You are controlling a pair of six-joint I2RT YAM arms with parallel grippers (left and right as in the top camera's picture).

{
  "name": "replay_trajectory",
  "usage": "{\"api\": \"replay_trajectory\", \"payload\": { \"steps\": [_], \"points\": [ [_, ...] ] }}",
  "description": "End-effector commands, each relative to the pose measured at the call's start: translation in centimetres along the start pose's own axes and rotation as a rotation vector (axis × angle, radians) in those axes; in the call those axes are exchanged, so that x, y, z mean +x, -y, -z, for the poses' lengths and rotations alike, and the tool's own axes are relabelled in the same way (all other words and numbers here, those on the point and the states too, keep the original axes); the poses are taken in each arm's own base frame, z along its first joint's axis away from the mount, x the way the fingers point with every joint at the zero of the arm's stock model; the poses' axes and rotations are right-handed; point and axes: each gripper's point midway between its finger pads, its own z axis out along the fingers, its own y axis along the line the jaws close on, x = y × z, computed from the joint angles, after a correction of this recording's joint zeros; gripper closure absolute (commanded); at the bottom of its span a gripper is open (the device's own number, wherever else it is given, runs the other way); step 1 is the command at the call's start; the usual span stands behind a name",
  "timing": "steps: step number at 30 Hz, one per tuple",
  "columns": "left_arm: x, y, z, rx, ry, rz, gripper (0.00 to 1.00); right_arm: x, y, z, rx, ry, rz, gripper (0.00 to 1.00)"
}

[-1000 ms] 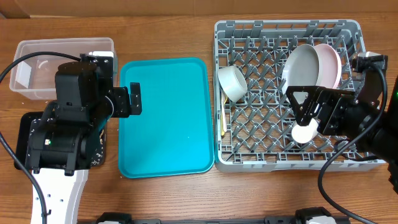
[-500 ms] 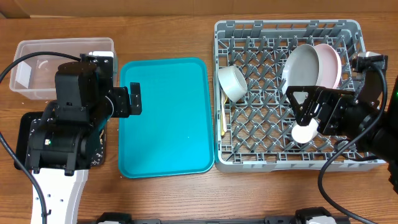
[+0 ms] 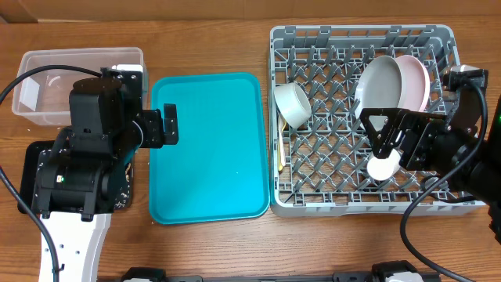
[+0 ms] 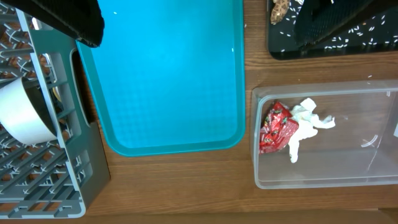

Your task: Sort waste into correct bins and load items into the dishwasher rack

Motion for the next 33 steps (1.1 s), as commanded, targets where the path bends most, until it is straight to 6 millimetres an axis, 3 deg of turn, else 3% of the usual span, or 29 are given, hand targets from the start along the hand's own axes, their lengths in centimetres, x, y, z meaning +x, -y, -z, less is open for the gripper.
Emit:
{"api": "replay_trajectory", "payload": {
  "steps": [1,7,13,17,21,24,27,33],
  "points": [
    [-0.6,-0.2,0.4,-0.013,0.020,-0.021,0.00,-0.2,-0.4,0.4,-0.013,0.012,0.009,0.00],
    [-0.6,-0.2,0.4,-0.012,0.020,-0.021,0.00,0.0,-0.3,0.4,-0.010,0.004,0.006,0.00],
    [-0.6,-0.2,0.4,-0.013,0.020,-0.021,0.00,2.2,0.6,0.4,0.029,-0.082,-0.015,0.00],
    [-0.6,-0.2,0.4,-0.013,0.020,-0.021,0.00,-0.7,2.7,0.3,0.160,0.040,0.078,0.00],
    [-0.6,-0.2,0.4,-0.013,0.020,-0.021,0.00,-3.5,1.7,0.4,0.134,0.180,0.304,0.00],
    [-0.6,-0.2,0.4,-0.013,0.020,-0.021,0.00,-3.8,1.5,0.5,0.124,0.259,0.390,0.00],
    [-0.6,-0.2,0.4,-0.013,0.020,-0.021,0.00,-3.2,1.9,0.3,0.122,0.328,0.471,0.00],
    [-0.6,-0.2,0.4,-0.013,0.020,-0.021,0.00,3.0,5.3,-2.7,0.145,0.326,0.600,0.00]
  ]
}}
